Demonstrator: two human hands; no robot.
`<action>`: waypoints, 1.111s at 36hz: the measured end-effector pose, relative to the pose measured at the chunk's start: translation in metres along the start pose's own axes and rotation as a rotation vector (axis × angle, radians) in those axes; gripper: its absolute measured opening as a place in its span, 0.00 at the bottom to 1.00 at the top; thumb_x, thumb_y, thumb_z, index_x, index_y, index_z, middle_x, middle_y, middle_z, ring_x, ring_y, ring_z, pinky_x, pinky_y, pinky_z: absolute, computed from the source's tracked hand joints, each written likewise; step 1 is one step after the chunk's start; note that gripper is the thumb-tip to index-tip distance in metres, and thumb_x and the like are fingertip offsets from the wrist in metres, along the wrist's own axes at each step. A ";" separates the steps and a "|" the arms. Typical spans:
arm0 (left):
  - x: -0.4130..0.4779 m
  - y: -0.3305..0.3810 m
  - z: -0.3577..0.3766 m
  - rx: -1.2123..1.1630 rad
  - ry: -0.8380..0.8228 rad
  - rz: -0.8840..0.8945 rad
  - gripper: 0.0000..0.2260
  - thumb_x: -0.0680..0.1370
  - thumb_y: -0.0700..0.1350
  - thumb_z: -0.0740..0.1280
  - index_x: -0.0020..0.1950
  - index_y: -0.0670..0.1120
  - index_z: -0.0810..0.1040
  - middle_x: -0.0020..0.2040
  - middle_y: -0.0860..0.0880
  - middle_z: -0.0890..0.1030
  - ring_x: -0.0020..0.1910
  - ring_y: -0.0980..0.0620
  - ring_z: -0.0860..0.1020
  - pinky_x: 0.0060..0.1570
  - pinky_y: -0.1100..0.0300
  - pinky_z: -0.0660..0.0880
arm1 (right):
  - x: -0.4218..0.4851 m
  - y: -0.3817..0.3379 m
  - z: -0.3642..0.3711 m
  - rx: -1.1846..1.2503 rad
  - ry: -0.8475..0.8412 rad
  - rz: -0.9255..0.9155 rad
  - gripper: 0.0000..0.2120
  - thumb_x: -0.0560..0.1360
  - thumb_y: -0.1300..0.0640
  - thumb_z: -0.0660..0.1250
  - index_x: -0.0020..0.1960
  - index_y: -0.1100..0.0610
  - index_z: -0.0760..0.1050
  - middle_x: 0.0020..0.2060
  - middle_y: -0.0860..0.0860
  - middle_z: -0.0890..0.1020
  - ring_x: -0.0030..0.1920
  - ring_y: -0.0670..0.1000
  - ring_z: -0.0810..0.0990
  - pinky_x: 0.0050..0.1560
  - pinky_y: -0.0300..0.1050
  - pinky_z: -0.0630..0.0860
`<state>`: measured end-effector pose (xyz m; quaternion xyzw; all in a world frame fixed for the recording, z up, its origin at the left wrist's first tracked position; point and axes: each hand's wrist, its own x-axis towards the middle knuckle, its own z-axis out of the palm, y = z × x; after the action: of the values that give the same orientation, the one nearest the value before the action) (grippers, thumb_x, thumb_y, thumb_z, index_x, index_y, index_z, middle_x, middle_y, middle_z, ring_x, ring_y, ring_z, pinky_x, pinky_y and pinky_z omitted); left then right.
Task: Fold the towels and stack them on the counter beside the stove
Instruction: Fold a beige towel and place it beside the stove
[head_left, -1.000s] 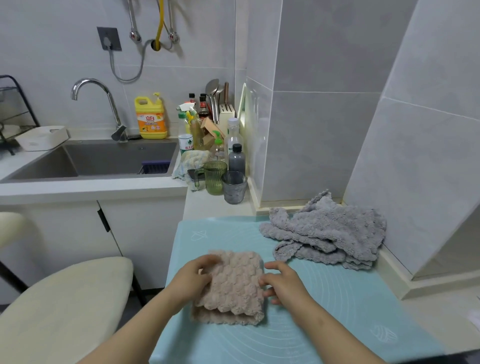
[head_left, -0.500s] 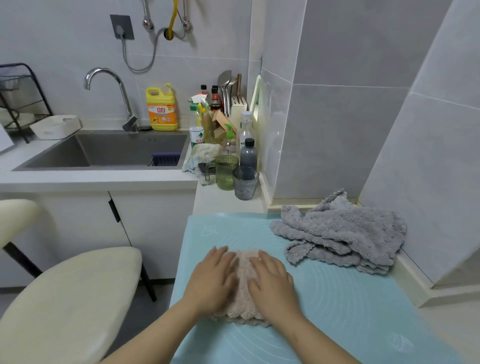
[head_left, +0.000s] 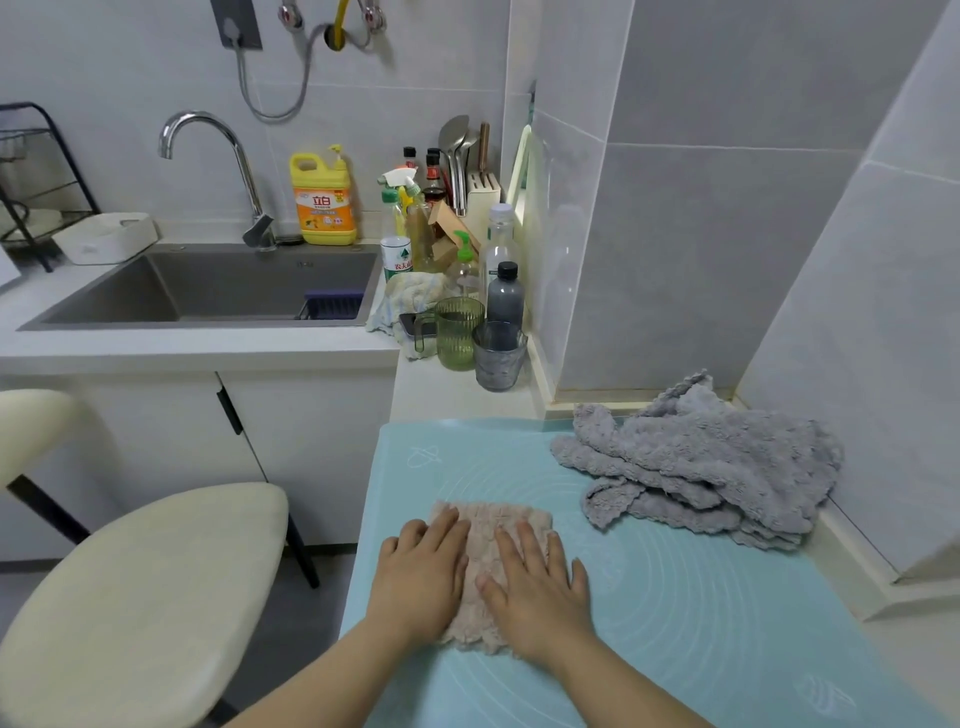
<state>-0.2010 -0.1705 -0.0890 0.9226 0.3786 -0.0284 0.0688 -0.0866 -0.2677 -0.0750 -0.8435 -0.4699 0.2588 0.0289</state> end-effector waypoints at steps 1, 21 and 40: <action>-0.001 0.001 -0.004 -0.004 0.003 -0.022 0.21 0.72 0.54 0.52 0.51 0.55 0.84 0.54 0.56 0.82 0.42 0.52 0.81 0.35 0.59 0.76 | 0.000 0.001 -0.001 0.009 0.001 -0.004 0.27 0.80 0.41 0.43 0.76 0.45 0.39 0.76 0.45 0.37 0.75 0.54 0.34 0.73 0.57 0.37; -0.002 0.000 -0.030 -0.906 -0.263 -0.548 0.11 0.73 0.47 0.72 0.40 0.42 0.74 0.31 0.47 0.78 0.28 0.51 0.73 0.31 0.61 0.70 | -0.021 0.013 -0.004 1.006 0.076 0.254 0.09 0.74 0.60 0.66 0.53 0.56 0.71 0.46 0.52 0.80 0.44 0.52 0.79 0.48 0.47 0.79; -0.080 0.021 -0.065 -1.340 -0.255 -0.384 0.11 0.77 0.47 0.66 0.55 0.43 0.73 0.53 0.41 0.81 0.46 0.43 0.81 0.44 0.51 0.79 | -0.103 0.011 0.002 1.564 0.055 0.150 0.13 0.76 0.59 0.64 0.60 0.55 0.72 0.50 0.56 0.84 0.50 0.58 0.82 0.45 0.53 0.79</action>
<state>-0.2432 -0.2318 -0.0144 0.5883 0.4595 0.0912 0.6592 -0.1228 -0.3574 -0.0372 -0.6137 -0.0921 0.4949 0.6083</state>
